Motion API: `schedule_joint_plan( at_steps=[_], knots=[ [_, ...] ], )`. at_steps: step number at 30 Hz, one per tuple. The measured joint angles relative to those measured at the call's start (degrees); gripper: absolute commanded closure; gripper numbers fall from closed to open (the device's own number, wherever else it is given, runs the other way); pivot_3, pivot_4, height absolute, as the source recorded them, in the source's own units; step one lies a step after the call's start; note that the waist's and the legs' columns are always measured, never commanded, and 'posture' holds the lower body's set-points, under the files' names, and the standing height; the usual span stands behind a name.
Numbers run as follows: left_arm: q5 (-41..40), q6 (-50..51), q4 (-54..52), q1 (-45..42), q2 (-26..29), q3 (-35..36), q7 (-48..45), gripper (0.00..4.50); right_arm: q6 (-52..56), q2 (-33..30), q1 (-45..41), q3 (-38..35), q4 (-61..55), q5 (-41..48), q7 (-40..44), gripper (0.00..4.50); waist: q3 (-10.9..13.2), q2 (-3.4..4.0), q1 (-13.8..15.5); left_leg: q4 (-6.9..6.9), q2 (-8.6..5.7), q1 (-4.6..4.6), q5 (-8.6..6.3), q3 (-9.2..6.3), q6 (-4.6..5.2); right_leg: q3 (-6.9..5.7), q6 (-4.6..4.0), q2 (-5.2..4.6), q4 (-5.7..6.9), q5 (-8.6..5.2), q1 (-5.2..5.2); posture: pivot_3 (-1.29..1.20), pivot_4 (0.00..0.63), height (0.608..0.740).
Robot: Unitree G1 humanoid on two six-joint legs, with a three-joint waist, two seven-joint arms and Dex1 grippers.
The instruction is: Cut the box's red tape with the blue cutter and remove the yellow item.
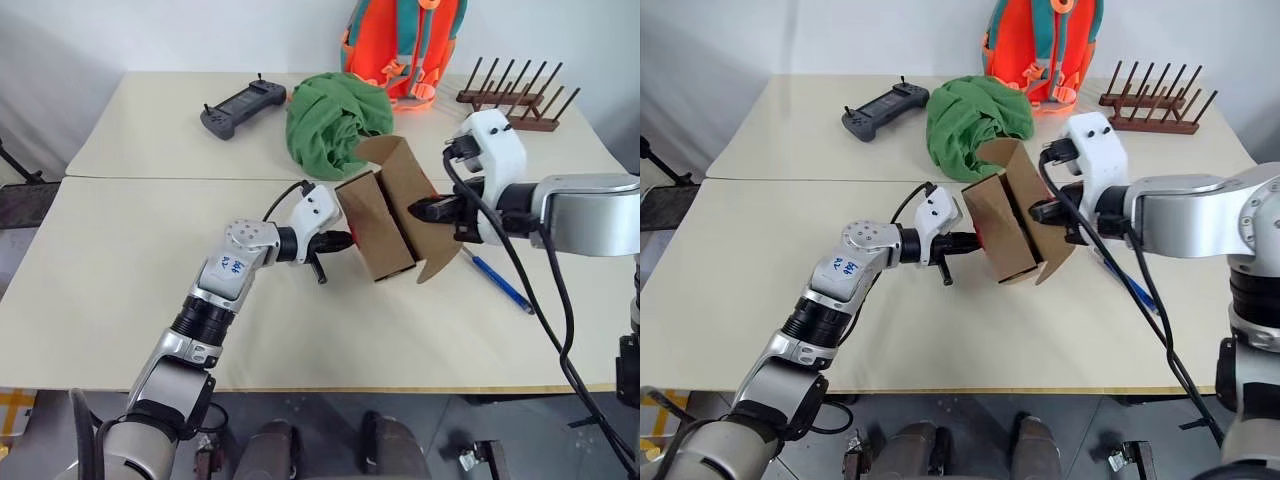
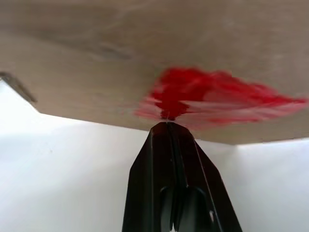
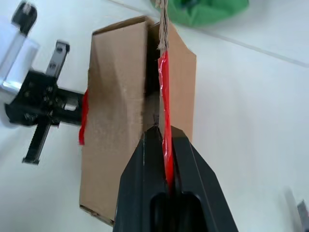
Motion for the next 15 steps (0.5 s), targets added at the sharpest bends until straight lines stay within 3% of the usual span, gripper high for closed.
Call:
schedule_joint_plan(
  at_steps=[15],
  knots=[
    [-13.4, 17.1, -7.3, -5.0, 6.6, 5.8, -9.6, 4.5, -8.5, 1.2, -3.0, 8.9, 2.7, 1.2, -9.1, 4.46, 0.0, -0.01, 0.0, 0.08, 0.15, 0.02, 0.01, -0.02, -0.01, -0.12, -0.04, 0.0, 0.03, 0.02, 0.05, 0.0, 0.15, 0.74]
  ],
)
